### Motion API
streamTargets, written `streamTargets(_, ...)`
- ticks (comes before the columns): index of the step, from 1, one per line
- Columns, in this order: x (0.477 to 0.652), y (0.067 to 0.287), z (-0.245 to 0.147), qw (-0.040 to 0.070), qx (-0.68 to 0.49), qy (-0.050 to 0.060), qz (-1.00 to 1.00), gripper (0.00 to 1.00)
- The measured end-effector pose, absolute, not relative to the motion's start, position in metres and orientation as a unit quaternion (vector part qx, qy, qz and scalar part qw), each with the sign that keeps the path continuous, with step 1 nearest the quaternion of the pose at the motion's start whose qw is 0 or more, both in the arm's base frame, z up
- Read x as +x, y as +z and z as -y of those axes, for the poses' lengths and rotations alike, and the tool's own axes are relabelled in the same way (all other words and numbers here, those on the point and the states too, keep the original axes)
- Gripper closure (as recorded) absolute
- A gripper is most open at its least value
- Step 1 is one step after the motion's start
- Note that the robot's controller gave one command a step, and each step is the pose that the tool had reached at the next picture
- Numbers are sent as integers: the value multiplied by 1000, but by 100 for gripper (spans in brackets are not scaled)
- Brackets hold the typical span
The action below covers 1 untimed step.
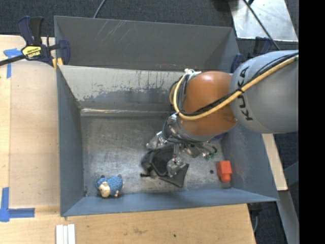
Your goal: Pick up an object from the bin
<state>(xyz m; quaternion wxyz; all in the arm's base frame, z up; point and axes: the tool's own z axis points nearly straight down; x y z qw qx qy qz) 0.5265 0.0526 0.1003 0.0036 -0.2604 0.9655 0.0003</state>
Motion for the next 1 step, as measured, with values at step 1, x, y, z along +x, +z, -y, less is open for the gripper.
streamTargets(1,529,201,-38,1,-490,0,-872,100)
